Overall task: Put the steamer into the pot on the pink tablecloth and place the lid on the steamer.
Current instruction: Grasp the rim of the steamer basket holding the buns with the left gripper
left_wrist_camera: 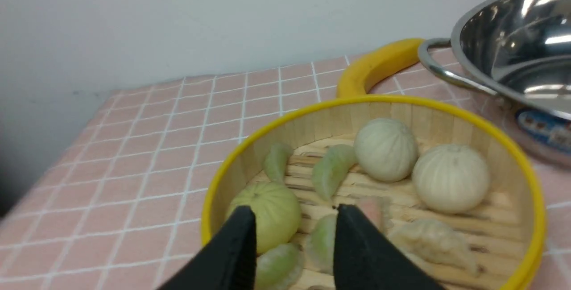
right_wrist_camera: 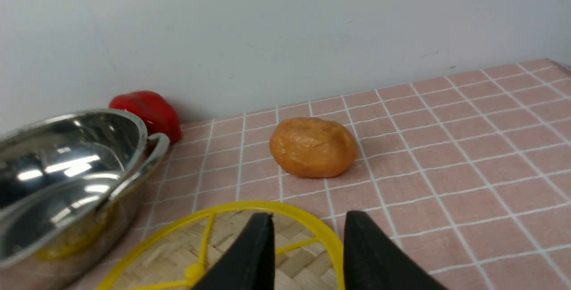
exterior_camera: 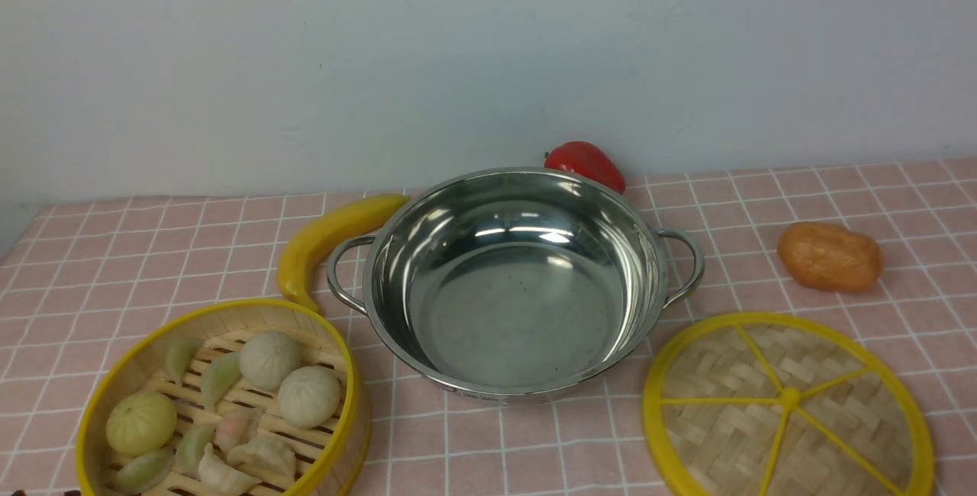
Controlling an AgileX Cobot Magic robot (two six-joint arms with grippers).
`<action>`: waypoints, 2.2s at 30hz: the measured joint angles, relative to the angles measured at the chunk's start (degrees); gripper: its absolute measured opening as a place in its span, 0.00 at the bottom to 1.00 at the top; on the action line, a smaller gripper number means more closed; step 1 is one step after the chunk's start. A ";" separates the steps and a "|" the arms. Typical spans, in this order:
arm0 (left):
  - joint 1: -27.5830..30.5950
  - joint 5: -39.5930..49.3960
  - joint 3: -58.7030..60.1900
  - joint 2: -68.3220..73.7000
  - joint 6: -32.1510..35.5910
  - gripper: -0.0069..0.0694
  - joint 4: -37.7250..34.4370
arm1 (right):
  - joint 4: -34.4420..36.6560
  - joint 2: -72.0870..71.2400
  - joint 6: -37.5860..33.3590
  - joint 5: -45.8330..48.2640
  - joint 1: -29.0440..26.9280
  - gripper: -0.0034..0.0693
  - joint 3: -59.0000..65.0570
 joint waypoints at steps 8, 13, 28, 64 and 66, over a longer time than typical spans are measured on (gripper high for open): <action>0.00 -0.87 0.00 0.00 -13.87 0.41 -36.75 | 19.95 0.00 7.92 -3.96 0.00 0.38 0.00; 0.00 -3.15 0.00 0.00 -13.87 0.41 -48.67 | 24.57 0.00 9.10 -7.76 0.00 0.38 0.00; 0.00 -21.20 -17.87 -0.21 -7.83 0.41 -63.38 | 18.68 2.56 14.09 -49.22 0.00 0.38 -15.30; 1.72 42.07 -50.54 68.72 -23.92 0.41 21.76 | 16.58 48.71 -21.38 46.53 0.00 0.38 -53.79; 3.24 39.90 -50.57 71.80 -23.92 0.41 21.34 | 16.53 49.60 -22.28 46.81 0.00 0.38 -53.72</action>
